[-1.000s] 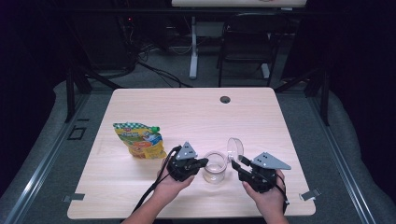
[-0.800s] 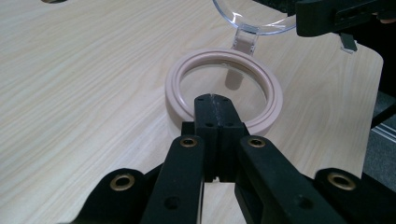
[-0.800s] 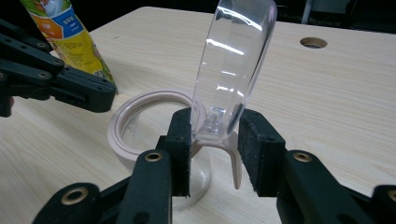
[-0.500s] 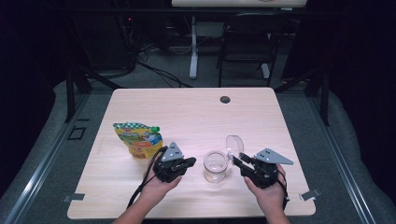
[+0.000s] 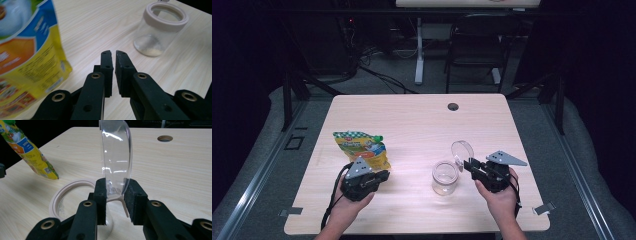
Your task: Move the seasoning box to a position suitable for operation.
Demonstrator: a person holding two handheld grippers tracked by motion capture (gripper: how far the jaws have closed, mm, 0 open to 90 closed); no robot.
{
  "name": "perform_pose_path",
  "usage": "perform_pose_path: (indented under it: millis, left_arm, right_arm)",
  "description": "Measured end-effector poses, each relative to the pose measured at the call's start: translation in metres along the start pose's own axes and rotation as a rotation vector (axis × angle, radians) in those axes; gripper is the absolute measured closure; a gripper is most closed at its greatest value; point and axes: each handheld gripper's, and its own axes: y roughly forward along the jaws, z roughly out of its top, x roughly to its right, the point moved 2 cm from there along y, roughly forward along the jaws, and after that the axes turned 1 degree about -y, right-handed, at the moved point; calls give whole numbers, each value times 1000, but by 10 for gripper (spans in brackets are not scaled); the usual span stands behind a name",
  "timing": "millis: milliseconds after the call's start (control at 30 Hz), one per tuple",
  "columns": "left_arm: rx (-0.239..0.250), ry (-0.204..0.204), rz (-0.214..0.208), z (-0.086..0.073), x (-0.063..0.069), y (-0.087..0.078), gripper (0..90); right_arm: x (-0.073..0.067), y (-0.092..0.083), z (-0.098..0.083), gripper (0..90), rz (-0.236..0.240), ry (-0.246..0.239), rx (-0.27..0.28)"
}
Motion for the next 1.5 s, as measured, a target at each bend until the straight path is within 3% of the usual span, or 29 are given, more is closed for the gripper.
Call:
perform_pose_path:
  millis: [367,733,1067,1333,1500]
  left_arm:
    - [5,-41,47,-20,-24,-22,827]
    - [21,-102,70,-34,-45,-28,784]
    - [27,-128,77,-41,-49,-29,744]
    - [16,-131,68,-41,-49,-28,737]
    - [21,-138,69,-43,-50,-28,736]
  right_arm:
    - [1,17,0,701,2,14,0]
    - [3,23,-4,701,32,21,-2]
    - [4,20,-12,585,39,26,15]
    - [3,31,-12,575,47,5,3]
    - [2,37,-12,631,58,2,2]
